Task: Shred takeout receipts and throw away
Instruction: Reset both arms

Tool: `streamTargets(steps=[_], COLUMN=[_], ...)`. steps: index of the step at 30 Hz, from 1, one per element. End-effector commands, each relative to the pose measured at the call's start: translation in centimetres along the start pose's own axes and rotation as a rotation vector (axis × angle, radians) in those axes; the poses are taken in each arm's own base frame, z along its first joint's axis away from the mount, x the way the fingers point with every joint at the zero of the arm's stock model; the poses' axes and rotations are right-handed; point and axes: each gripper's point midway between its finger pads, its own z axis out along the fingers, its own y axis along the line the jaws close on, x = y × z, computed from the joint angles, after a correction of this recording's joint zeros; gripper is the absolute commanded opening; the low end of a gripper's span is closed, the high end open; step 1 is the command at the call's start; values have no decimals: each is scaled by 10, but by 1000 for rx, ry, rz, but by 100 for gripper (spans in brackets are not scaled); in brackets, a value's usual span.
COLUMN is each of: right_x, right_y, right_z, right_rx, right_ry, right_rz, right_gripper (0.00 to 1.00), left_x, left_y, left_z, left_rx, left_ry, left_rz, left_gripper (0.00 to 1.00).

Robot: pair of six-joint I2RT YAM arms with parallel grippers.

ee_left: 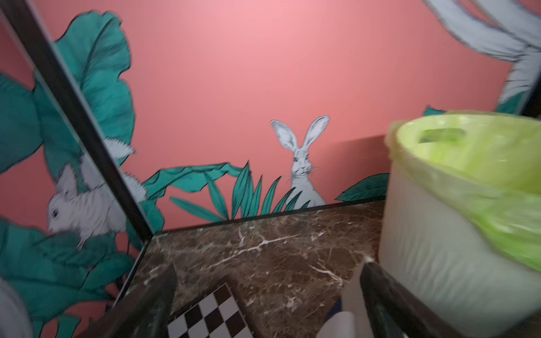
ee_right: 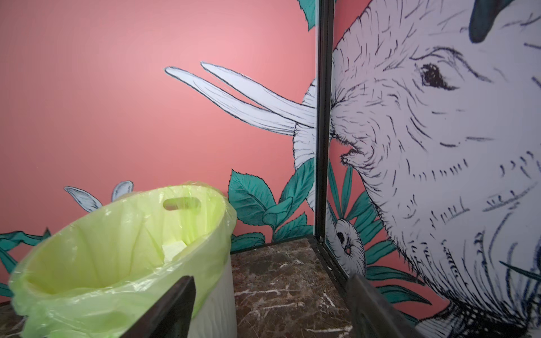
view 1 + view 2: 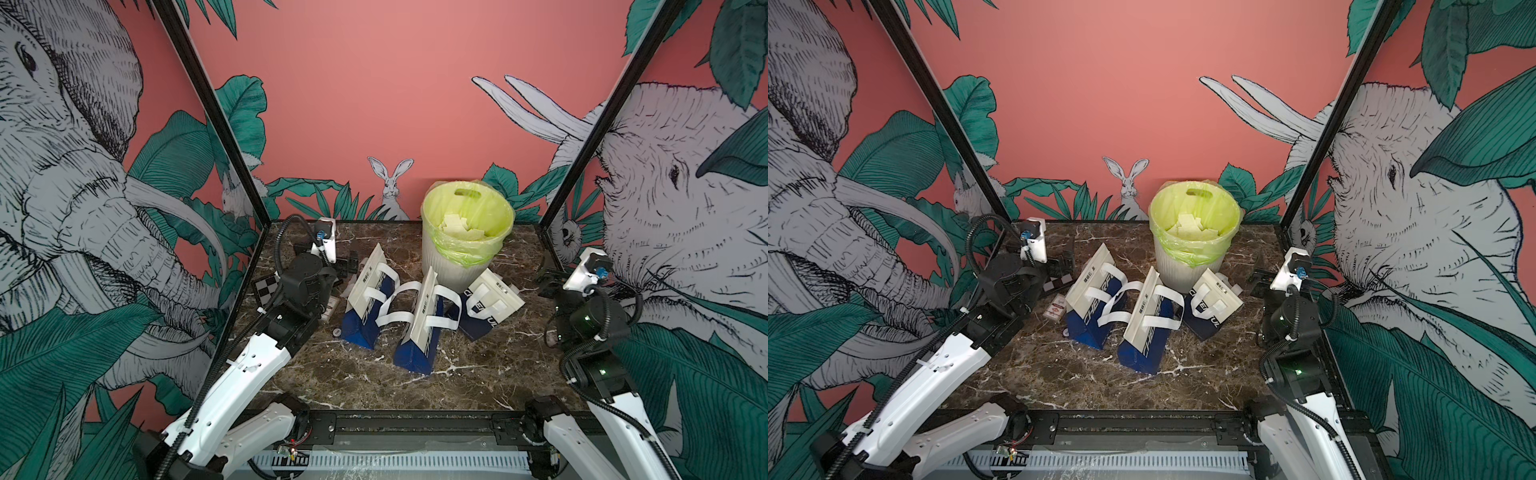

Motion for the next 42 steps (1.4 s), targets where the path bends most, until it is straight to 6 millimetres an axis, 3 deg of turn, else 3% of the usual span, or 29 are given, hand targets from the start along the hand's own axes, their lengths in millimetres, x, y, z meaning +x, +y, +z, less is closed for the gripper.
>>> streamTargets(steps=[1,5,8,12,14,18,23,27,30,37,42], right_x=[15,44,67,111,133,167,190,209,223,238,239], right_y=[-11,-22,-46,-87,-95,-94,-92,-71,-68,-56,-49], right_z=[16,49,67,72,67,53,38,37,36,37,46], right_rx=[102,156,183,262,274,253,247,194,196,121,86], right_ry=[21,116,172,242,276,323,320,352,347,329,286], right_rz=[-63,-63,17,145,149,100,48,-41,-30,-50,-38], right_gripper=[81,82,83,84,85,86,86,86,86,86,86], left_x=[5,42,73,117,133,163,192,206,213,238,236], left_y=[57,93,111,127,130,131,128,117,114,98,85], left_z=[-1,12,18,15,13,12,17,24,26,38,48], left_rx=[-184,-309,-388,-454,-469,-486,-473,-399,-378,-280,-201], left_ry=[-50,17,80,154,173,238,322,304,301,307,273], left_rz=[-176,-216,-198,-196,-189,-153,-71,-21,0,64,88], left_gripper=[99,99,99,99,99,99,99,100,100,100,100])
